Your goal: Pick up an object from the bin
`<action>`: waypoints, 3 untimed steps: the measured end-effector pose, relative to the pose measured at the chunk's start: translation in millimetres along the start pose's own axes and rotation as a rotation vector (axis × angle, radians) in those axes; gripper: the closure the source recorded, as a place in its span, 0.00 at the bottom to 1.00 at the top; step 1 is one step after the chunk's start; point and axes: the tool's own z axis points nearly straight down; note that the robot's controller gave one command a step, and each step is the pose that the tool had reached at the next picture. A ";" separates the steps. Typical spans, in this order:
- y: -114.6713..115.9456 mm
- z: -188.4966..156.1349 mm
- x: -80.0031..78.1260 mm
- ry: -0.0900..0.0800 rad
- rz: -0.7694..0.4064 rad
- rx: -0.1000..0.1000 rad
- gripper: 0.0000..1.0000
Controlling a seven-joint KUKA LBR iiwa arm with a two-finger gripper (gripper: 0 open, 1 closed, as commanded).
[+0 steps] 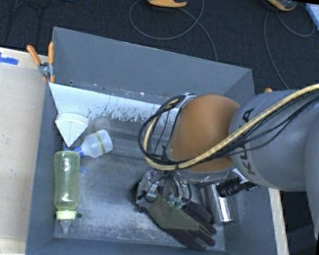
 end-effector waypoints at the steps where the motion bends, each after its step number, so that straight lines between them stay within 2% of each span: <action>1: -37.5 16.9 -4.9 0.002 -0.088 0.001 1.00; 2: -58.8 22.7 -12.5 0.003 -0.086 0.000 0.00; 3: -59.0 22.7 -12.6 0.003 -0.085 0.000 0.00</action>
Offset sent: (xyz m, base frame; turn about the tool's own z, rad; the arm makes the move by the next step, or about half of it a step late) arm 0.0015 -0.0600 -0.0218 -0.0887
